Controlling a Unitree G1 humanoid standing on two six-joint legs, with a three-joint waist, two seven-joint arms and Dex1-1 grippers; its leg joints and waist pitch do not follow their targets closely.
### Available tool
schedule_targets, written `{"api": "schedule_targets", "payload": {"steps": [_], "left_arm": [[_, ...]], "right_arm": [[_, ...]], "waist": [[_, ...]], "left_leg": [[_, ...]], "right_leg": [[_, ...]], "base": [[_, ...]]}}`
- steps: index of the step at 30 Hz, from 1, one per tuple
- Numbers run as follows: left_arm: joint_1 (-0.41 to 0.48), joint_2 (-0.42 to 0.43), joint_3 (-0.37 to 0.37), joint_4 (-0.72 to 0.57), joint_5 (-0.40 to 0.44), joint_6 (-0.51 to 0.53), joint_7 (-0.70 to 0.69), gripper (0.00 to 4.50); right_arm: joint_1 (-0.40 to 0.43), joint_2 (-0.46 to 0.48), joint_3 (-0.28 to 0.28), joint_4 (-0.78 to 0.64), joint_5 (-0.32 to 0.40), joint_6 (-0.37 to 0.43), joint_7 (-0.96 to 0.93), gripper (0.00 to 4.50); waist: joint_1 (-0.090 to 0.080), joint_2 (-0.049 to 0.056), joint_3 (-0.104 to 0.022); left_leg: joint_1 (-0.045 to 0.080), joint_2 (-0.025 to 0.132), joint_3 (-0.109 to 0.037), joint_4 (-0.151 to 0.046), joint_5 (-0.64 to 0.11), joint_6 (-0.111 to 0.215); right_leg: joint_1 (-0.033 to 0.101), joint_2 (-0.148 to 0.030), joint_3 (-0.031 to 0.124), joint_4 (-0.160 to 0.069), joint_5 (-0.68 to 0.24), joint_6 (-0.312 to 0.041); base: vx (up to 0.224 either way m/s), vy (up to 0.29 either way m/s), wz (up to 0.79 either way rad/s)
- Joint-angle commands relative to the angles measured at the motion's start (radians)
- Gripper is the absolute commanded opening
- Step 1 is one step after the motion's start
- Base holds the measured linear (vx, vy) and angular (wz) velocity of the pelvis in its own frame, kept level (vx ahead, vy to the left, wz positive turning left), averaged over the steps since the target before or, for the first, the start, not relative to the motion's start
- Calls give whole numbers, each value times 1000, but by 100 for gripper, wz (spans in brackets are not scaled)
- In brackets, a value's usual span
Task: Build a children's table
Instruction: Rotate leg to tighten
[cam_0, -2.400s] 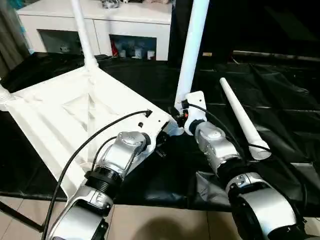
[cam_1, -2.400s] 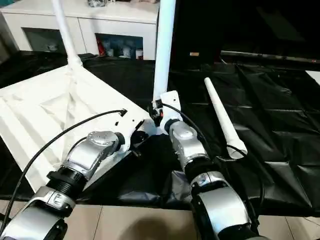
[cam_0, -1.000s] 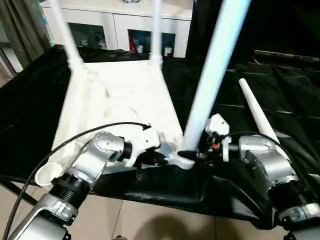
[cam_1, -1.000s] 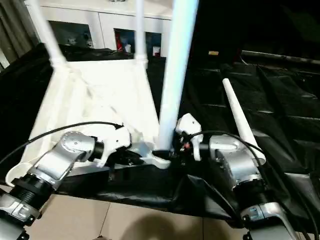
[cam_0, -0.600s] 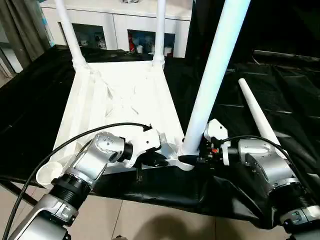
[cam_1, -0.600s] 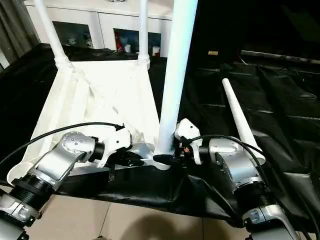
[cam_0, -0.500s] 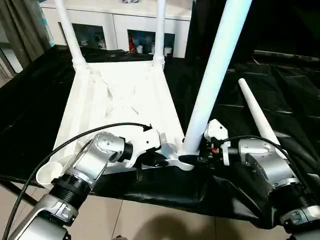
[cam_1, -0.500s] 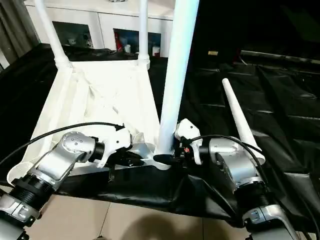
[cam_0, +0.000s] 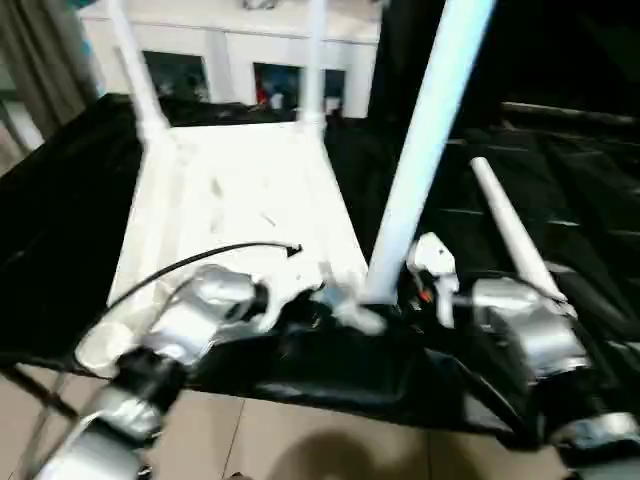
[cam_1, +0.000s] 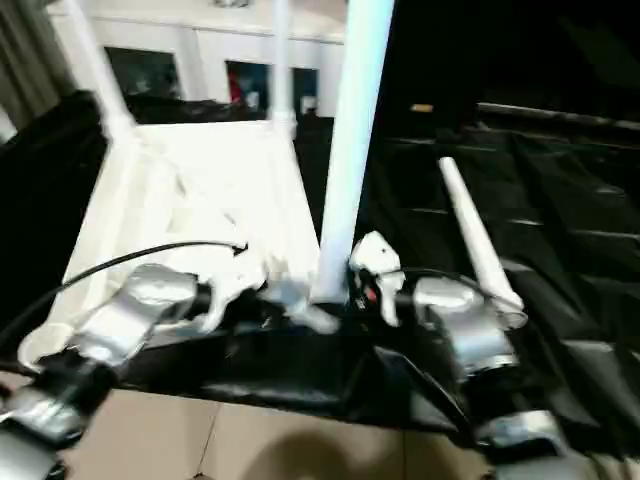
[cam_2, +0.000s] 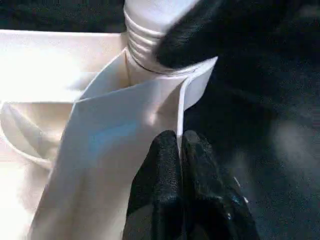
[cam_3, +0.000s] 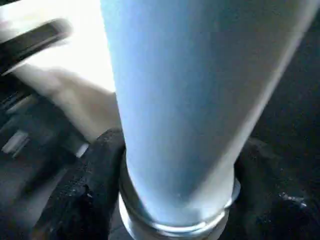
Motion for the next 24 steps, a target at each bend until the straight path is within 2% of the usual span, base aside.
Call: {"api": "schedule_targets", "payload": {"steps": [1,2,5,10,11,12,13,14,19,21,24], "left_arm": [[-42,-28,57,6,-16,15,97,0],[-59,-54,71,30,-16,28,146,0],[-91,-97,87,85,0,36,241,0],[-103,-107,78,112,19,21,261,0],[-103,-105,72,117,27,12,254,0],[-103,-104,72,119,28,11,254,0],[-103,-103,71,122,31,8,255,0],[-100,-95,66,127,34,-4,249,0],[-90,-76,51,122,37,-37,218,0],[-71,-50,35,102,36,-72,161,0],[-54,-26,20,85,37,-109,105,0]], "right_arm": [[14,30,-6,94,-29,53,-136,272],[-3,67,-26,130,-25,52,-217,272],[-48,142,-49,200,-13,44,-343,272],[-97,200,-55,246,-15,17,-363,272],[-110,213,-62,256,-13,1,-354,272],[-114,216,-64,260,-12,-3,-353,272],[-119,219,-67,265,-10,-8,-352,328],[-130,220,-73,277,-1,-20,-339,342],[-142,201,-62,277,-13,-67,-301,376],[-131,161,-39,234,-10,-68,-185,376],[-115,119,-13,194,-12,-73,-83,376]], "waist": [[3,4,-62],[-6,2,-62],[-15,6,-63],[-19,8,-64],[-20,5,-65],[-21,3,-65],[-21,3,-65],[-22,5,-63],[-23,4,-61],[-23,4,-64],[-18,4,-68]], "left_leg": [[3,1,-1,-63,-202,-17],[6,-2,1,-61,-225,-17],[2,-4,1,-60,-207,-4],[2,-2,1,-60,-208,10],[3,-1,1,-59,-202,16],[1,-2,2,-59,-198,21],[1,-2,2,-59,-198,21],[4,-2,3,-59,-209,25],[5,-1,3,-61,-226,27],[0,-2,3,-59,-210,34],[-1,-1,4,-54,-157,58]], "right_leg": [[55,-57,42,-85,-179,-192],[50,-57,44,-94,-229,-176],[48,-54,47,-94,-195,-183],[47,-53,49,-90,-147,-201],[47,-51,50,-89,-122,-206],[48,-51,50,-87,-110,-212],[48,-51,50,-87,-110,-212],[46,-52,51,-89,-121,-216],[44,-55,52,-94,-170,-208],[48,-53,53,-91,-144,-209],[50,-52,54,-81,-37,-235]], "base": [[-52,5,-10],[0,0,0],[0,0,0],[0,0,0],[0,0,0],[0,0,0],[0,0,0],[0,0,0],[0,0,0],[0,0,0],[0,0,0]]}}
